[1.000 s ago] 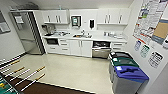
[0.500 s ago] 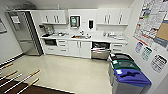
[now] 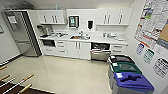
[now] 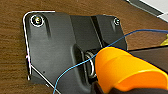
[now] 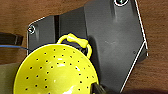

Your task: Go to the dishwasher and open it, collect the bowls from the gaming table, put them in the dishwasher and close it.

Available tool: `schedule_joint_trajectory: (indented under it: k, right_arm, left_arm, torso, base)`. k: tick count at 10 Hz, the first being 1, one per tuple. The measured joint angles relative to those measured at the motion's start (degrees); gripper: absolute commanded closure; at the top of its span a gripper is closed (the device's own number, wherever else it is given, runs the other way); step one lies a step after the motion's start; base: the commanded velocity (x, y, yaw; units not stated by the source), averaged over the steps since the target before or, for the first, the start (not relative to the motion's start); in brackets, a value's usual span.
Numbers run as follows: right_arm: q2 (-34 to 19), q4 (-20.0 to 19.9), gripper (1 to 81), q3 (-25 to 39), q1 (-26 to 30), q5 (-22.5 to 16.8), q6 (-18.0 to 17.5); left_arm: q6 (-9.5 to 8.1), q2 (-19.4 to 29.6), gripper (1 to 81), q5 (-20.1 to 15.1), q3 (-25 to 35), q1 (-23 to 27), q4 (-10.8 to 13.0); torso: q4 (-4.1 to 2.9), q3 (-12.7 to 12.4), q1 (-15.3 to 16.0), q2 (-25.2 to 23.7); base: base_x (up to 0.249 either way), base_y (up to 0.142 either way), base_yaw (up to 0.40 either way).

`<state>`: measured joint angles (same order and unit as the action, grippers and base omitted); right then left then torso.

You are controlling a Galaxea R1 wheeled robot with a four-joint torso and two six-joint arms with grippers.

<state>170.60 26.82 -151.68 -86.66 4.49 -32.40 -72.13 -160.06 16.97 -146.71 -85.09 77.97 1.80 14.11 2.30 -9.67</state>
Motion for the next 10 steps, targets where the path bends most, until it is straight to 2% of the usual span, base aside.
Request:
schedule_joint_trajectory:
  k: [3,10]
  right_arm:
    - [0.0,0.0,81.1,0.0,0.0,0.02,0.0]
    - [0.0,0.0,81.1,0.0,-0.3,-0.06,0.0]
  left_arm:
    - [0.0,0.05,81.1,-0.02,-0.01,0.0,0.0]
    - [-0.09,0.06,81.1,-0.02,-0.01,-0.09,0.0]
  torso:
    - [0.0,0.0,0.02,0.0]
    - [0.0,0.0,-0.06,-0.02]
  base:
    - [0.146,-0.064,0.0]
    - [0.141,0.0,0.0]
